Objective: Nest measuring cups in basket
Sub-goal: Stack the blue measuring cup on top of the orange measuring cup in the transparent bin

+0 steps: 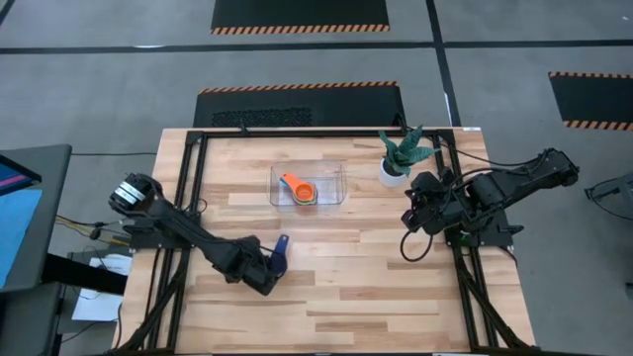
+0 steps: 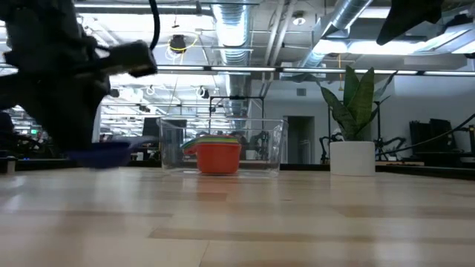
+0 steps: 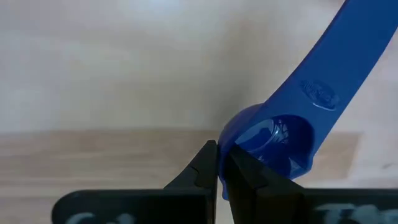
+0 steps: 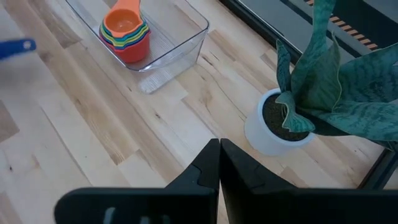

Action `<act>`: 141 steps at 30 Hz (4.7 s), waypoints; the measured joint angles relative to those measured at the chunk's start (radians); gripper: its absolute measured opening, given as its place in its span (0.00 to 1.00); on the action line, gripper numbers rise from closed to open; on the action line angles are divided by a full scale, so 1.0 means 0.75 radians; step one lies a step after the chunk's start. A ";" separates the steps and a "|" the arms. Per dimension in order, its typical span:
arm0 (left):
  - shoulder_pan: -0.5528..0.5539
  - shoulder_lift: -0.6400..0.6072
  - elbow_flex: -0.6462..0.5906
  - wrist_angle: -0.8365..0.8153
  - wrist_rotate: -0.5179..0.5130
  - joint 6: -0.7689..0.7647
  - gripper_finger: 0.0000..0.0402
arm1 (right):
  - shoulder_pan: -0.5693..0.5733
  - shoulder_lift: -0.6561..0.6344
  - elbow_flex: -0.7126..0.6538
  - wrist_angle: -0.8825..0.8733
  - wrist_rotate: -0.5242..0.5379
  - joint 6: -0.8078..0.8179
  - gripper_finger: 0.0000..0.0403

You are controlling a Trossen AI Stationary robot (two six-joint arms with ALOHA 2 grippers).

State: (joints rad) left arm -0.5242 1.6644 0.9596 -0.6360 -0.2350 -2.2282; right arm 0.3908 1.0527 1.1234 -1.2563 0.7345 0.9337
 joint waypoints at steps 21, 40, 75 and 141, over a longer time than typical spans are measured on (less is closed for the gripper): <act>0.002 0.081 0.002 0.415 0.038 0.298 0.06 | 0.000 0.000 0.000 0.006 -0.004 -0.001 0.08; 0.077 0.081 0.001 0.275 0.063 0.422 0.09 | 0.003 0.000 0.000 0.011 -0.042 -0.035 0.08; 0.372 0.208 0.155 0.726 0.431 1.526 0.41 | 0.002 0.000 -0.001 0.057 -0.072 -0.055 0.08; 0.324 0.244 0.683 -0.934 -0.059 2.308 0.00 | 0.002 0.001 -0.001 0.091 -0.108 -0.023 0.08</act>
State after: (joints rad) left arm -0.2812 1.8477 1.4720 -1.3368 -0.2795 -0.4972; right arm 0.3920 1.0531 1.1229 -1.1877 0.6533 0.9161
